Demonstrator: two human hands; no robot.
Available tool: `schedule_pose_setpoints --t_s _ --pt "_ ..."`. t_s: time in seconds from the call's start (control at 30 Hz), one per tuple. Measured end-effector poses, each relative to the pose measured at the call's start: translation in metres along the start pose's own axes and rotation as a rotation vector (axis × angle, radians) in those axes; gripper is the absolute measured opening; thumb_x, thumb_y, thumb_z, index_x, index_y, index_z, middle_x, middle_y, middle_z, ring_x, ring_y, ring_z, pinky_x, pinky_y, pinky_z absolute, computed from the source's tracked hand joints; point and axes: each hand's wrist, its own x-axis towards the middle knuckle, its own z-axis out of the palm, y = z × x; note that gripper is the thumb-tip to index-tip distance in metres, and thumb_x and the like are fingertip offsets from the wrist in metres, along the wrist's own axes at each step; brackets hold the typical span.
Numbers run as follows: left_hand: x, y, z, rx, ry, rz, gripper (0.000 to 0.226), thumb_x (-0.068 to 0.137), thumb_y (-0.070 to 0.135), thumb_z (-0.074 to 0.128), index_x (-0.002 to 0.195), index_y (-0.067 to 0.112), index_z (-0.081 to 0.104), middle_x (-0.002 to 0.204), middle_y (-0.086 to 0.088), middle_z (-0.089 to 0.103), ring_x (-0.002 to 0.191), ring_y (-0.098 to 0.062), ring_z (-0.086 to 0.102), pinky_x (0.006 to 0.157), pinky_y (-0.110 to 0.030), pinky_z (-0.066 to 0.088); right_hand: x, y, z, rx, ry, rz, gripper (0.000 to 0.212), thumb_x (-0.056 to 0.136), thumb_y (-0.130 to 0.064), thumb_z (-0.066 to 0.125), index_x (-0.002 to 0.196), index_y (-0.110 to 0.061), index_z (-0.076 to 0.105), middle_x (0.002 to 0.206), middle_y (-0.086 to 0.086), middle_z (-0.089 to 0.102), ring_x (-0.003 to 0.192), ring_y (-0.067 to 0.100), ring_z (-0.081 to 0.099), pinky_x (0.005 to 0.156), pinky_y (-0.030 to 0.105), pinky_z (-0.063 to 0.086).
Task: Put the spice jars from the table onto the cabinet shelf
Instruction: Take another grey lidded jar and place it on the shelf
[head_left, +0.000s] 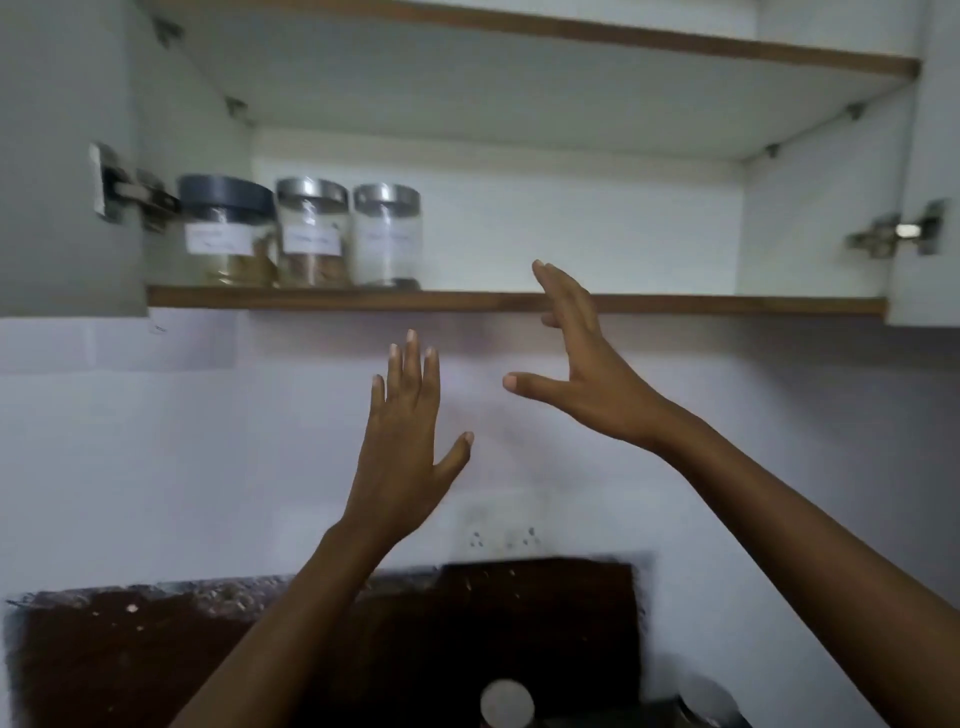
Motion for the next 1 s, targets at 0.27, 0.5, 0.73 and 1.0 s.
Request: schedule_pose_setpoints --t_s 0.27,0.5,0.73,1.0 --pt "-0.073 0.144 0.061 -0.238 -0.149 0.110 0.076 0.093 0.044 0.039 0.147 0.021 -0.010 0.155 0.002 -0.022 0.145 -0.017 -0.018 0.115 -0.027 -0.018 -0.166 0.021 -0.046 0.027 0.063 0.269 0.075 0.080 -0.041 0.065 0.134 -0.054 0.015 0.147 -0.021 0.026 0.127 -0.002 0.036 0.093 0.005 0.028" --pt "-0.147 0.254 0.120 -0.408 -0.394 0.074 0.074 0.092 0.048 0.035 0.146 0.023 -0.010 0.156 0.000 -0.020 0.144 -0.017 -0.021 0.116 -0.037 -0.011 -0.307 0.058 -0.084 0.023 -0.001 0.552 0.059 0.083 -0.043 0.062 0.134 -0.045 0.033 0.141 -0.022 0.038 0.125 -0.004 0.039 0.094 0.009 0.028" --pt "-0.238 0.332 0.174 -0.503 -0.682 0.033 0.070 0.092 0.039 0.047 0.149 0.023 0.009 0.157 0.002 -0.012 0.143 -0.015 -0.023 0.116 -0.036 -0.013 -0.442 0.098 -0.106 0.124 -0.013 0.786 0.031 0.084 -0.018 0.066 0.115 -0.018 0.062 0.121 -0.006 0.060 0.117 0.007 0.052 0.099 0.014 0.039" --pt "-0.318 0.377 0.208 -0.451 -0.990 0.121 0.055 0.095 0.026 0.043 0.147 0.024 0.025 0.159 0.005 0.001 0.140 -0.015 -0.026 0.113 -0.035 -0.017 -0.570 0.130 -0.092 0.114 -0.270 1.013 0.043 0.080 -0.015 0.071 0.120 -0.021 0.058 0.136 -0.004 0.043 0.127 0.013 0.037 0.108 0.033 0.034"
